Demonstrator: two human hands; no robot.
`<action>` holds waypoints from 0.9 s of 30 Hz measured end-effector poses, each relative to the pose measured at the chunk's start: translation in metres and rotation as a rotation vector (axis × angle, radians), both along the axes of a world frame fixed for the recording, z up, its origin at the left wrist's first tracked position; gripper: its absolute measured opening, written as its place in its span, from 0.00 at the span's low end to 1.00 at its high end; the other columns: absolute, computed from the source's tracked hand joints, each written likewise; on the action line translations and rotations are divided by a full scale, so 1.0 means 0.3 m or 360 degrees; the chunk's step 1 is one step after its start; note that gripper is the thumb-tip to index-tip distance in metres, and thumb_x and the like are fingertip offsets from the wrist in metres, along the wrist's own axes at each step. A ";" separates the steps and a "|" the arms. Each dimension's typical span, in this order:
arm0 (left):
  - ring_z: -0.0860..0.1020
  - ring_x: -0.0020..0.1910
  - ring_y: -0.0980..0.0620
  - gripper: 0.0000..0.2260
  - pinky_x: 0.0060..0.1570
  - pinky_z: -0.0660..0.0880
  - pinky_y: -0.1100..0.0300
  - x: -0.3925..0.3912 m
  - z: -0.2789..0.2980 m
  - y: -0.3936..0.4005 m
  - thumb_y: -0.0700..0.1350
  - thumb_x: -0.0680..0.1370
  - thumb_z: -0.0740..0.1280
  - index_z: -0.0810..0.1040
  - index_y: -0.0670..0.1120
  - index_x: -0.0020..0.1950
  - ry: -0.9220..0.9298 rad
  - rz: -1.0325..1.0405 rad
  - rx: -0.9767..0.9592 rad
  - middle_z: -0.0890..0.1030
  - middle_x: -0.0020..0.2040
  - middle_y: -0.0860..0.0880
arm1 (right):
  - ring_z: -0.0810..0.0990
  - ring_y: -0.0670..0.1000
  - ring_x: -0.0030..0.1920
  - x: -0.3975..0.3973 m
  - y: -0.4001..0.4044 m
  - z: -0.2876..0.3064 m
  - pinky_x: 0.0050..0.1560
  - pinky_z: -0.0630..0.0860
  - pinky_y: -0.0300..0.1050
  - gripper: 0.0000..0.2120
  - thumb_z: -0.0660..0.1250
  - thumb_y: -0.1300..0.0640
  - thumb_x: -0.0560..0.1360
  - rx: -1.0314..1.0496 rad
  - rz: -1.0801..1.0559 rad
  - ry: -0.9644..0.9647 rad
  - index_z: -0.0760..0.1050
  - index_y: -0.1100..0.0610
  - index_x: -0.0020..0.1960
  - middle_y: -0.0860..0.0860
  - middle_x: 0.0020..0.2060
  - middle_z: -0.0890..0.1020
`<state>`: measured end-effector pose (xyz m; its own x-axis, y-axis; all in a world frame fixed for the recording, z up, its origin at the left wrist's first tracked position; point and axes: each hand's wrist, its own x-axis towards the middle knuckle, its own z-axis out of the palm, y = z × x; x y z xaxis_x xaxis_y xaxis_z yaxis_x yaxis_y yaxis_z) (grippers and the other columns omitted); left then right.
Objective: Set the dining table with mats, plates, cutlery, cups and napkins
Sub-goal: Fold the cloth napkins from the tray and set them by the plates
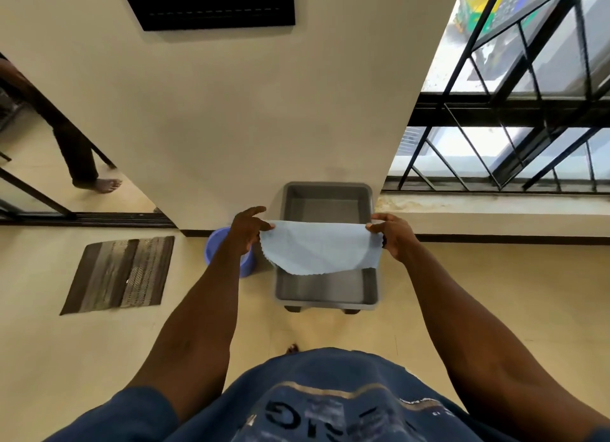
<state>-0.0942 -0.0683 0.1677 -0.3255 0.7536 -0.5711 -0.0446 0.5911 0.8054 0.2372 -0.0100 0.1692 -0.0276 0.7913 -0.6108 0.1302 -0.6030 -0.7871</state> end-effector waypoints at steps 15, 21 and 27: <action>0.77 0.53 0.45 0.19 0.51 0.77 0.55 -0.013 0.126 0.125 0.32 0.78 0.61 0.77 0.47 0.66 0.0107 -0.0208 0.0407 0.78 0.55 0.44 | 0.76 0.53 0.39 -0.008 0.078 0.155 0.45 0.74 0.47 0.12 0.73 0.59 0.70 -0.0395 -0.0041 0.0444 0.76 0.59 0.52 0.55 0.41 0.76; 0.77 0.53 0.43 0.18 0.52 0.76 0.55 -0.033 0.142 0.144 0.34 0.77 0.66 0.77 0.46 0.66 -0.0079 -0.0126 0.0394 0.79 0.57 0.40 | 0.76 0.57 0.51 -0.010 0.080 0.182 0.46 0.76 0.53 0.12 0.64 0.65 0.78 -0.0141 -0.0101 0.0461 0.77 0.55 0.59 0.57 0.54 0.77; 0.78 0.51 0.45 0.21 0.52 0.78 0.58 -0.025 0.135 0.141 0.24 0.71 0.64 0.80 0.41 0.60 -0.0150 -0.0148 0.0403 0.81 0.51 0.44 | 0.76 0.53 0.49 0.006 0.100 0.185 0.48 0.76 0.45 0.07 0.63 0.67 0.78 0.0022 -0.0288 0.0614 0.78 0.59 0.51 0.57 0.53 0.77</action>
<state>-0.1016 -0.0259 0.2081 -0.2026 0.9002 -0.3854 -0.0814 0.3768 0.9227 0.2391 0.0201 0.2249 -0.1119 0.8123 -0.5723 -0.2823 -0.5782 -0.7655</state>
